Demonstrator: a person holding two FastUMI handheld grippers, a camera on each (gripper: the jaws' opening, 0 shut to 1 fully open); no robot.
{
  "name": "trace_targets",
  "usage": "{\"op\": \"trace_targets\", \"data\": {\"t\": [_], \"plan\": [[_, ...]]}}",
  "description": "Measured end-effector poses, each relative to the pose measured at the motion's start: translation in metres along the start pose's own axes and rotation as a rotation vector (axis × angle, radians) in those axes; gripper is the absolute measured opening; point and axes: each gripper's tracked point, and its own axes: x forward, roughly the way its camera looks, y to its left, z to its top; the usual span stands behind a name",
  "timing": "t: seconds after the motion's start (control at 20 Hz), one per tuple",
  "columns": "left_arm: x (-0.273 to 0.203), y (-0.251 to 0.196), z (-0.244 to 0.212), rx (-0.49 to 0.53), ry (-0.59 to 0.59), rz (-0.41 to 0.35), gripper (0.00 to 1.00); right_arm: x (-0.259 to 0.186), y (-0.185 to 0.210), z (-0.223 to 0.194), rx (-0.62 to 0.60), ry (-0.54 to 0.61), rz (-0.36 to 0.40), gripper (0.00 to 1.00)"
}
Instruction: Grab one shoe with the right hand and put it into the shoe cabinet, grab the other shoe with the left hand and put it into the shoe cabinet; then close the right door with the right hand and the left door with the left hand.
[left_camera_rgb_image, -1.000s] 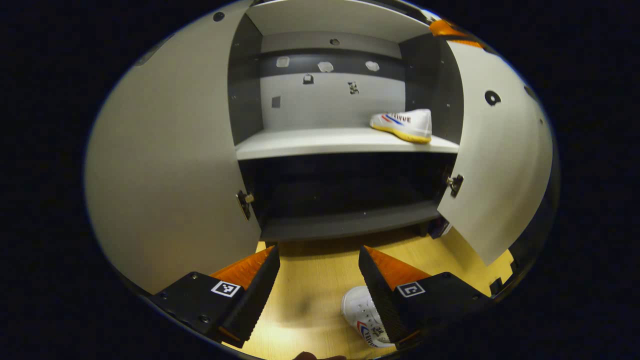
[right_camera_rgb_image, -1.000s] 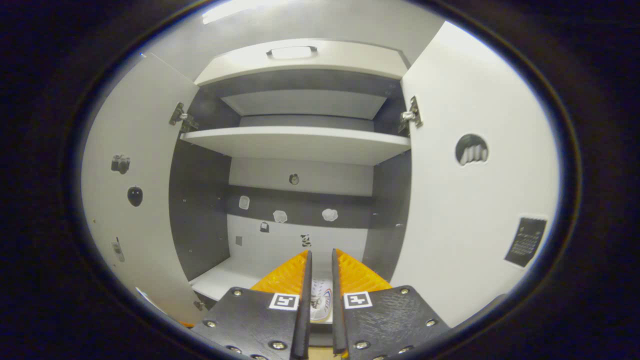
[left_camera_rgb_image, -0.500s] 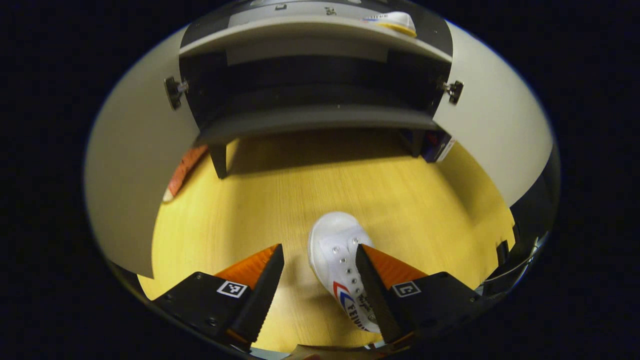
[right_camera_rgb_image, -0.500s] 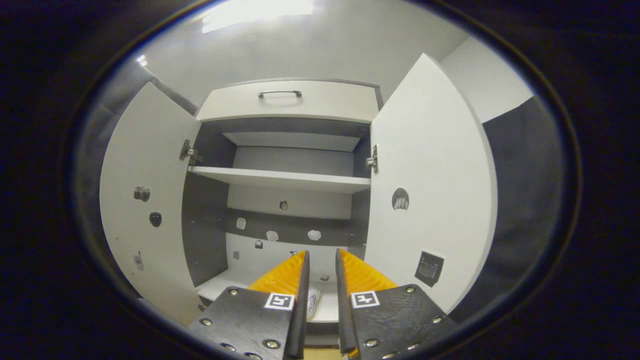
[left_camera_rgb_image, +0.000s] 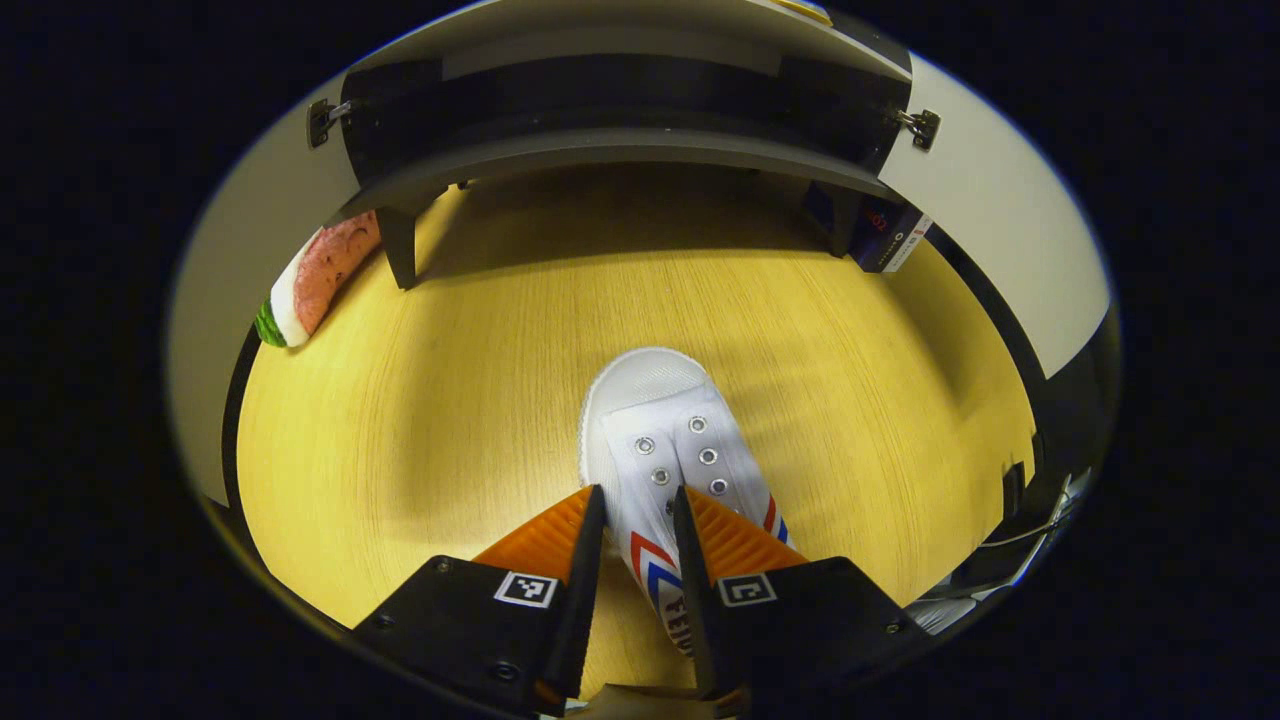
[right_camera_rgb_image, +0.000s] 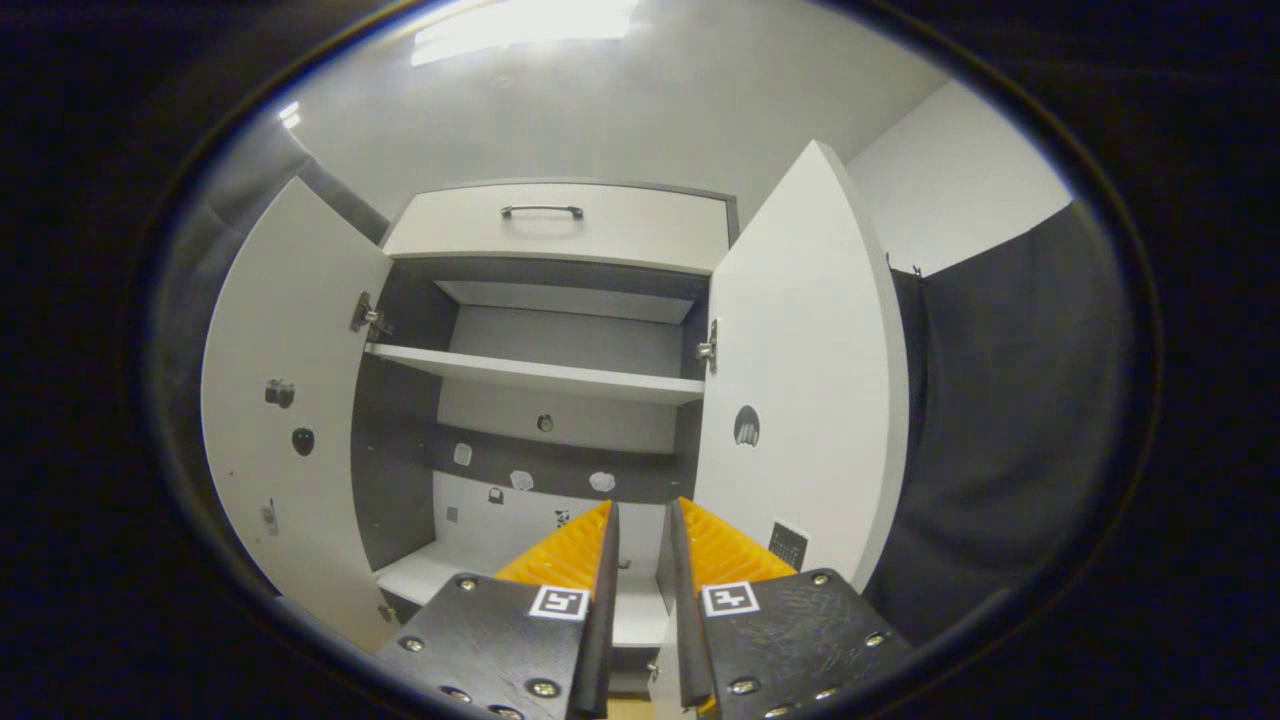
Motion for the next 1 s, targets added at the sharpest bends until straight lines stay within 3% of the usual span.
{"op": "trace_targets", "data": {"t": [0.05, 0.25, 0.4, 0.45, 0.5, 0.65, 0.7, 0.75, 0.85, 0.95, 1.0], "plan": [[0.002, 0.001, -0.004, -0.003, 0.0, 0.008, 0.44, -0.001, -0.001, 0.001, 0.002, -0.001, 0.0, 0.24], [0.006, 0.005, -0.008, -0.046, 0.001, 0.029, 0.45, -0.001, 0.0, 0.001, 0.005, -0.004, 0.011, 0.27], [0.008, 0.004, -0.022, -0.135, 0.057, 0.01, 0.59, 0.0, 0.003, 0.001, -0.001, -0.005, 0.025, 0.24], [0.009, 0.004, -0.025, -0.159, 0.069, 0.0, 0.63, 0.0, 0.004, 0.001, -0.004, -0.005, 0.028, 0.27], [0.009, 0.002, -0.022, -0.168, 0.06, -0.012, 0.63, 0.001, 0.004, 0.0, -0.006, -0.005, 0.03, 0.27], [0.012, 0.003, -0.021, -0.157, 0.071, 0.001, 0.49, 0.003, 0.004, -0.002, -0.007, -0.001, 0.033, 0.24], [0.012, 0.004, -0.022, -0.162, 0.071, 0.006, 0.43, 0.004, 0.005, -0.002, -0.007, -0.001, 0.035, 0.27], [0.01, 0.005, -0.019, -0.174, 0.065, 0.008, 0.31, 0.005, 0.005, -0.003, -0.007, -0.002, 0.035, 0.27], [0.006, 0.004, -0.018, -0.193, 0.069, -0.003, 0.18, 0.005, 0.005, -0.001, -0.01, -0.008, 0.036, 0.27], [0.0, 0.007, -0.01, -0.186, 0.049, -0.015, 0.17, 0.006, 0.005, -0.001, -0.015, -0.012, 0.034, 0.24], [-0.007, 0.008, -0.001, -0.172, 0.028, -0.017, 0.17, 0.007, 0.004, -0.001, -0.016, -0.012, 0.033, 0.27]]}}
